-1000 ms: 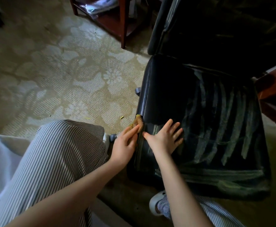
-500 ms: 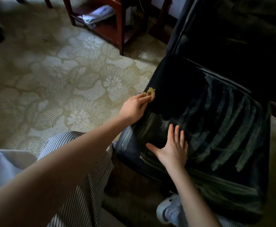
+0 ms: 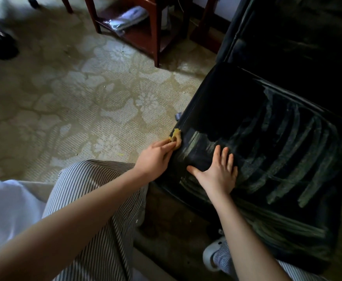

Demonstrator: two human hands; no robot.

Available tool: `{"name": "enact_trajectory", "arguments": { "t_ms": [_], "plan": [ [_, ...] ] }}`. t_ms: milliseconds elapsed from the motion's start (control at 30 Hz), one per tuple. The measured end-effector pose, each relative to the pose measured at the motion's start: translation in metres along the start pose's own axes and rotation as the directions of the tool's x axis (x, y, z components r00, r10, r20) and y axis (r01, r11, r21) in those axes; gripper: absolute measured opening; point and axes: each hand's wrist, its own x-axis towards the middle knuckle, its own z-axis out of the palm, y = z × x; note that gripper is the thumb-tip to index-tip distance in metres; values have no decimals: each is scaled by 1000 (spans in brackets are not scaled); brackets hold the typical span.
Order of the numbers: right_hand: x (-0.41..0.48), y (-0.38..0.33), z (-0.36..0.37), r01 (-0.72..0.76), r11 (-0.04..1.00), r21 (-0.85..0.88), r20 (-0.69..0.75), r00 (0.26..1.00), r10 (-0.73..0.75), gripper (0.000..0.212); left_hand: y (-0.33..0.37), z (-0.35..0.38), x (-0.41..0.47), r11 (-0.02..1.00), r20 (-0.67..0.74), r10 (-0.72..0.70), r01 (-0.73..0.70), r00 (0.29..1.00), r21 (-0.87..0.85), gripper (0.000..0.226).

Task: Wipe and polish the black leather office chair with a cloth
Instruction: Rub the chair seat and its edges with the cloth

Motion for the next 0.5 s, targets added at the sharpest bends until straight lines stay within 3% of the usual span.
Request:
{"name": "enact_trajectory", "arguments": {
  "t_ms": [167,267,367,500],
  "plan": [
    [-3,0,-3,16,1000,7,42,999,-16,109,-2,-6,-34,999,50,-37,38,998,-33,39],
    [-3,5,-8,71,997,26,63,995,-73,109,4,-14,-19,998,-73,-45,41,996,-56,33],
    [-5,19,-16,165,986,-38,117,980,-159,115,17,-27,20,999,-191,34,-37,981,-8,28],
    [-6,46,-22,230,958,-171,158,966,-204,121,30,-32,85,979,-106,204,-204,973,14,31]
  ]
}}
